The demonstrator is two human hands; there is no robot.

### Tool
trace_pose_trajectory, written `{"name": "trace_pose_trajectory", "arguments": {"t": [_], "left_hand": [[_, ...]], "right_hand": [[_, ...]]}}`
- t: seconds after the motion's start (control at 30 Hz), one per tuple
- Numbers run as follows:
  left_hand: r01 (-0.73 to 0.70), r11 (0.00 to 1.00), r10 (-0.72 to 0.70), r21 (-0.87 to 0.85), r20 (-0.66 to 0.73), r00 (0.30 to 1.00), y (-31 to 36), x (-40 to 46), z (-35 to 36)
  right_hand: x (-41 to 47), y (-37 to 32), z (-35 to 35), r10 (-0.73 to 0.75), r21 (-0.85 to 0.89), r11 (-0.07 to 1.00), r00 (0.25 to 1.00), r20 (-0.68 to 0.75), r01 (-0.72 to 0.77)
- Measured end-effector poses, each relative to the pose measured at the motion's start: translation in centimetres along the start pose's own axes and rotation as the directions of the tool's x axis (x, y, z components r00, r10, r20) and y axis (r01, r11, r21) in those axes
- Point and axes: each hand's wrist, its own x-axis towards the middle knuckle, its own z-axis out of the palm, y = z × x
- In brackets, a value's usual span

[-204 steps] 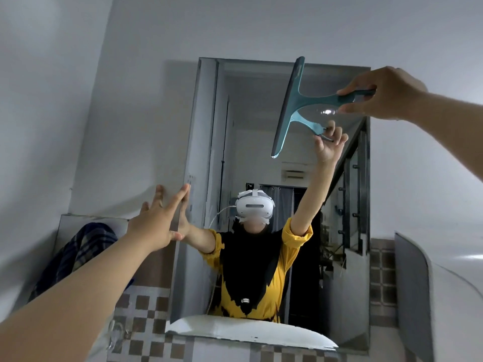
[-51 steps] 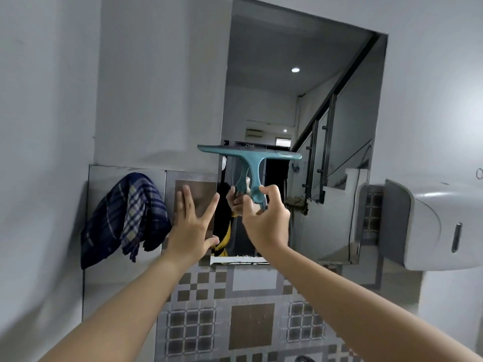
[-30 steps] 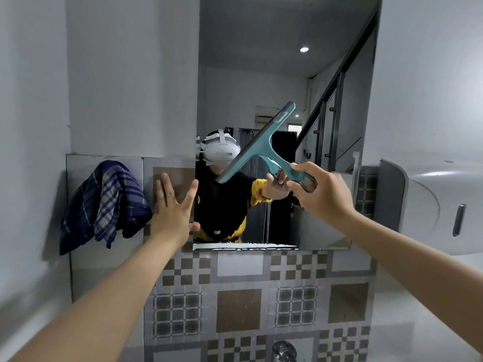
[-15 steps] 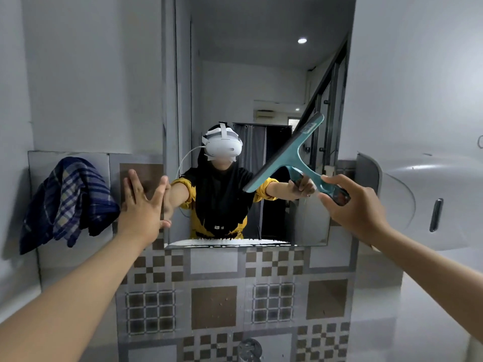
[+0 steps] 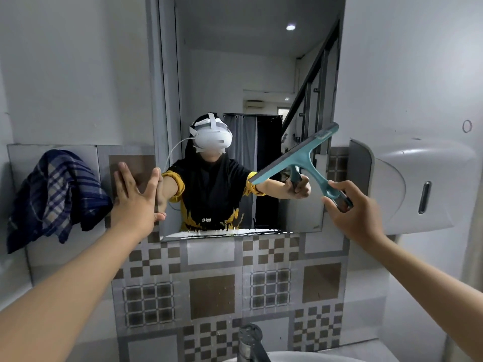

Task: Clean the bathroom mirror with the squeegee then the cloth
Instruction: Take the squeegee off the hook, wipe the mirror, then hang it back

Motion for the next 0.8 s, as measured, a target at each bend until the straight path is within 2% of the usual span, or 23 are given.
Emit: {"name": "trace_pose_trajectory", "arguments": {"t": [0.1,0.23,0.43,0.6,0.73,0.8], "left_hand": [[-0.014,1.0,0.014,-0.012,-0.007,1.0,-0.2,0.0,0.1],[-0.06,0.997,0.058,-0.051,-0.038,0.998,-0.4,-0.1,0.3],[-0.074,0.996,0.071,-0.044,-0.053,0.996,-0.5,-0.1,0.5],[-0.096,0.993,0.093,-0.064,-0.051,0.994,-1.0,0.0,0.7],[-0.117,0.989,0.111,-0.088,-0.075,0.991,-1.2,0.1,1.0],[-0.132,0.987,0.125,-0.093,-0.086,0.988,-1.4,0.1,1.1]], "right_hand": [[-1.5,-1.7,1.3,0.143,0.102,0.985,0.99,-0.011,-0.141],[-2.9,-5.6,3.3,0.334,0.272,0.906,0.943,0.011,-0.324],[-3.1,-12.8,6.6,0.619,0.482,0.654,0.779,0.102,-0.583],[-2.4,-18.0,8.7,0.718,0.612,0.444,0.668,0.193,-0.655],[-2.0,-20.8,10.1,0.75,0.679,0.339,0.623,0.223,-0.651],[-2.2,-22.1,10.6,0.747,0.691,0.325,0.623,0.232,-0.646]]}}
